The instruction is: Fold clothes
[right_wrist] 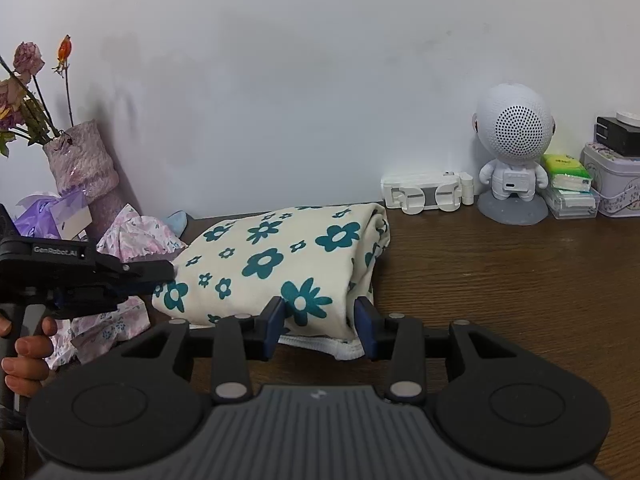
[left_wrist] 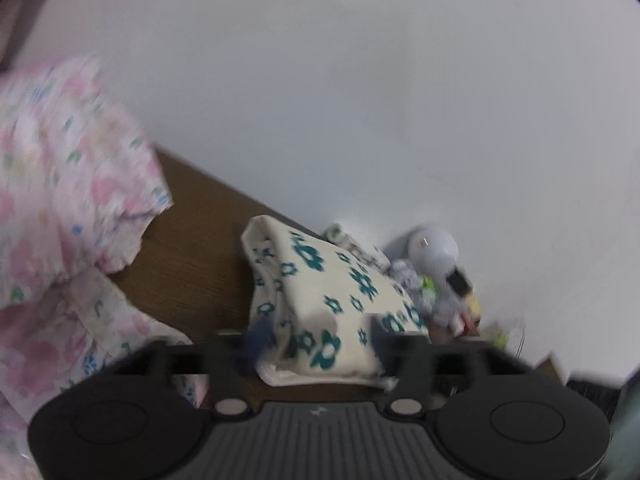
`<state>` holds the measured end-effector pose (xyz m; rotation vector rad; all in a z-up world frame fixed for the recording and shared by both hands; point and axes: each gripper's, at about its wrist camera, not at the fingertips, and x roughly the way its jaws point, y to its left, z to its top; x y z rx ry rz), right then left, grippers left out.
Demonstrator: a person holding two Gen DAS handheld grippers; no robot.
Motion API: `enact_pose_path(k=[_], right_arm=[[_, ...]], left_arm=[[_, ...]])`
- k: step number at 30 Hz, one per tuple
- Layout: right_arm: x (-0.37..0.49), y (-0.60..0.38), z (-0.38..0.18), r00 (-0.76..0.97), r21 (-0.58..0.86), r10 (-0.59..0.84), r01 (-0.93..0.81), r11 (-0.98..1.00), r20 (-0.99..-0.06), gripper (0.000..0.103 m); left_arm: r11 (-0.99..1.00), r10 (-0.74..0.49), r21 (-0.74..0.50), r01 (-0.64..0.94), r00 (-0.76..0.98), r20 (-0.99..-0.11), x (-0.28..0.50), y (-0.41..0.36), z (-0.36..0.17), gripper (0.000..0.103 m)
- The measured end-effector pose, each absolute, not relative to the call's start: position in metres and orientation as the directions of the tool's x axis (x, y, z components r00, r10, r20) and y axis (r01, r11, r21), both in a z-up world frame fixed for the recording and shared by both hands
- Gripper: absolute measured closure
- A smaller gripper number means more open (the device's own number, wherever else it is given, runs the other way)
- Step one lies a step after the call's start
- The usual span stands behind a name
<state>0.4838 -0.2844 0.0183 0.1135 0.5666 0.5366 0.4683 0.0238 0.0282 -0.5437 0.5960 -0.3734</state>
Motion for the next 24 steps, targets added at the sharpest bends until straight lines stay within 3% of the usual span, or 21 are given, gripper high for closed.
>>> enact_pose_path(k=[6,10,14,16,20,24], right_arm=[[0.480,-0.276,0.018,0.712,0.182,0.501,-0.479,0.859,-0.492,0.056],[0.479,-0.268,0.015,0.716,0.134,0.481,-0.485,0.864,-0.507,0.056],[0.481,-0.267,0.014,0.717,0.133,0.474,-0.479,0.868,-0.511,0.064],[0.482,-0.268,0.013,0.716,0.135,0.474,-0.479,0.868,-0.512,0.070],[0.483,-0.271,0.014,0.711,0.152,0.482,-0.477,0.865,-0.511,0.068],[0.483,-0.275,0.014,0.708,0.168,0.487,-0.473,0.865,-0.511,0.066]], left_arm=[[0.915,-0.400,-0.257,0.310,0.777,-0.486,0.456,-0.026,0.036,0.042],[0.948,-0.309,-0.113,0.296,0.782,-0.541,0.459,-0.047,0.029,0.067],[0.958,-0.284,-0.136,0.252,0.777,-0.562,0.463,-0.040,0.027,0.081],[0.955,-0.295,-0.166,0.244,0.777,-0.556,0.463,-0.034,0.027,0.080],[0.945,-0.324,-0.224,0.239,0.773,-0.546,0.464,-0.026,0.028,0.075],[0.902,-0.386,-0.384,0.196,0.764,-0.517,0.470,-0.006,0.026,0.054]])
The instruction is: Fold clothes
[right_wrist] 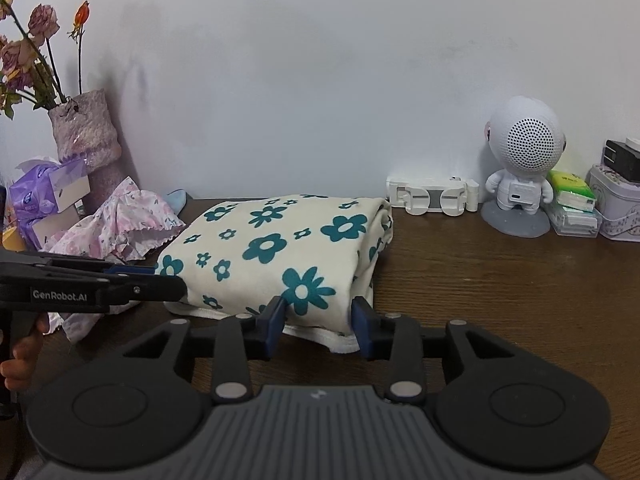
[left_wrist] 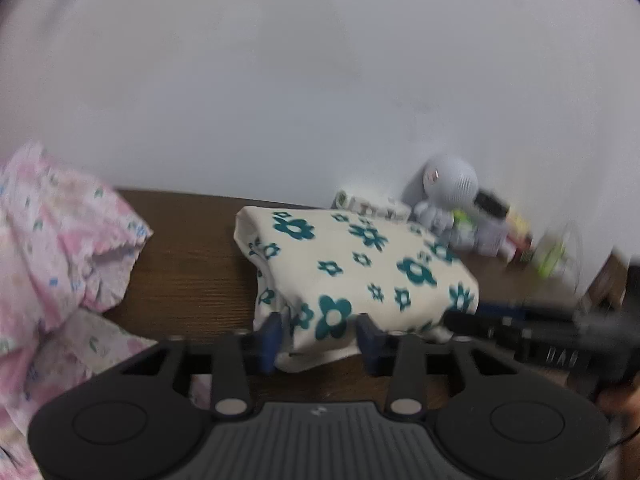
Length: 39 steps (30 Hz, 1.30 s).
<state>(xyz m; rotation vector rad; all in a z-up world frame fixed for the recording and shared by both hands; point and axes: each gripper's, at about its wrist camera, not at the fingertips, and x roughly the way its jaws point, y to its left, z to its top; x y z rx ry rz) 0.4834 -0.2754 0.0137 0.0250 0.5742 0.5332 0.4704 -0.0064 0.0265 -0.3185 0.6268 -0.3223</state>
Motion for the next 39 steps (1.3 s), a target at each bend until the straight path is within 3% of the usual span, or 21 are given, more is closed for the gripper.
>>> enact_pose_path(k=[3,6,9,14,16,18,22,27,32,34,36,39], right_arm=[[0.484,-0.280,0.014,0.707,0.188,0.493,-0.468,0.864,-0.507,0.065],[0.485,-0.282,0.013,0.707,0.203,0.496,-0.461,0.864,-0.504,0.064],[0.485,-0.281,0.013,0.707,0.203,0.496,-0.461,0.864,-0.505,0.064],[0.485,-0.281,0.012,0.707,0.203,0.493,-0.458,0.865,-0.507,0.064],[0.485,-0.281,0.013,0.707,0.204,0.494,-0.458,0.865,-0.506,0.064],[0.485,-0.282,0.013,0.708,0.206,0.494,-0.457,0.865,-0.506,0.064],[0.485,-0.283,0.013,0.708,0.207,0.494,-0.457,0.865,-0.505,0.064],[0.483,-0.284,0.015,0.705,0.188,0.494,-0.470,0.863,-0.508,0.064],[0.480,-0.277,0.014,0.704,0.150,0.485,-0.484,0.862,-0.519,0.064],[0.479,-0.275,0.014,0.708,0.141,0.479,-0.482,0.865,-0.519,0.065],[0.480,-0.275,0.014,0.709,0.138,0.474,-0.478,0.867,-0.521,0.073],[0.481,-0.278,0.013,0.709,0.148,0.474,-0.472,0.869,-0.522,0.076]], left_arm=[[0.831,-0.441,-0.537,0.144,0.758,-0.480,0.477,0.016,0.021,0.052],[0.759,-0.483,-0.642,0.104,0.751,-0.450,0.486,0.034,0.015,0.057],[0.711,-0.546,-0.692,0.125,0.719,-0.431,0.492,0.038,0.010,0.095],[0.705,-0.545,-0.698,0.123,0.724,-0.423,0.488,0.039,0.012,0.095],[0.705,-0.530,-0.701,0.107,0.737,-0.421,0.486,0.043,0.012,0.086],[0.720,-0.511,-0.686,0.104,0.748,-0.423,0.483,0.047,0.014,0.085],[0.753,-0.528,-0.635,0.174,0.735,-0.425,0.475,0.043,0.020,0.054],[0.871,-0.467,-0.396,0.292,0.745,-0.477,0.460,0.006,0.032,0.046],[0.929,-0.369,-0.195,0.314,0.760,-0.536,0.456,-0.025,0.028,0.051],[0.937,-0.345,-0.164,0.307,0.760,-0.551,0.457,-0.030,0.026,0.074],[0.944,-0.327,-0.155,0.292,0.761,-0.561,0.458,-0.029,0.024,0.083],[0.939,-0.344,-0.203,0.277,0.759,-0.552,0.459,-0.020,0.022,0.081]])
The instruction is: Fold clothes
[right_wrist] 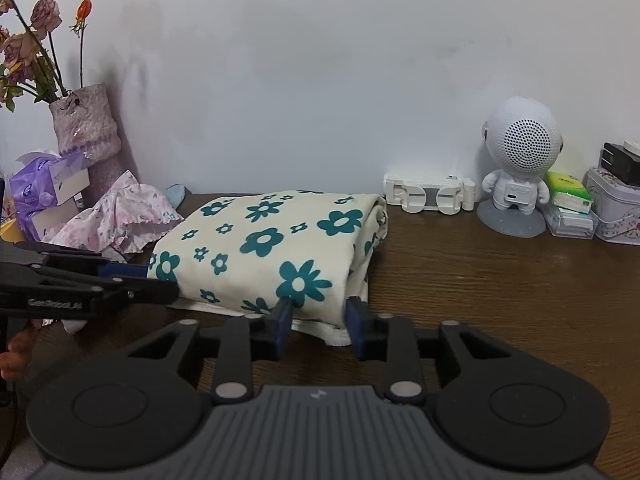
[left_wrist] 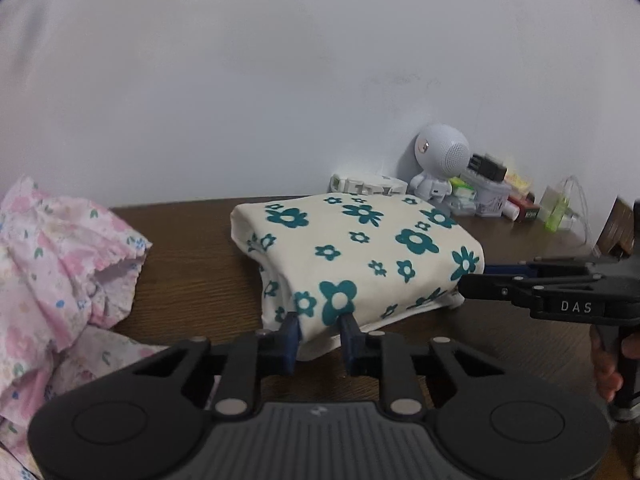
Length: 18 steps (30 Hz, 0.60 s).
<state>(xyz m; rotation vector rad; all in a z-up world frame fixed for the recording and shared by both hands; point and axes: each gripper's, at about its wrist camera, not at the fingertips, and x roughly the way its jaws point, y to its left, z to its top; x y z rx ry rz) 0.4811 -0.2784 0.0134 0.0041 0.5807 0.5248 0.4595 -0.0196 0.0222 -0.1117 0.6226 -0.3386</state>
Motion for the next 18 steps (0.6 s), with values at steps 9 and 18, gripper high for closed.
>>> enact_pose_path(k=[9,18], right_arm=[[0.485,-0.286,0.011,0.712,0.174,0.469,-0.450,0.876,-0.523,0.085],[0.473,-0.284,0.014,0.741,0.140,0.439,-0.432,0.891,-0.508,0.030]], left_arm=[[0.940,-0.341,-0.222,0.260,0.768,-0.543,0.461,-0.018,0.023,0.083],[0.963,-0.260,-0.186,0.195,0.855,-0.449,0.427,-0.022,0.041,0.013]])
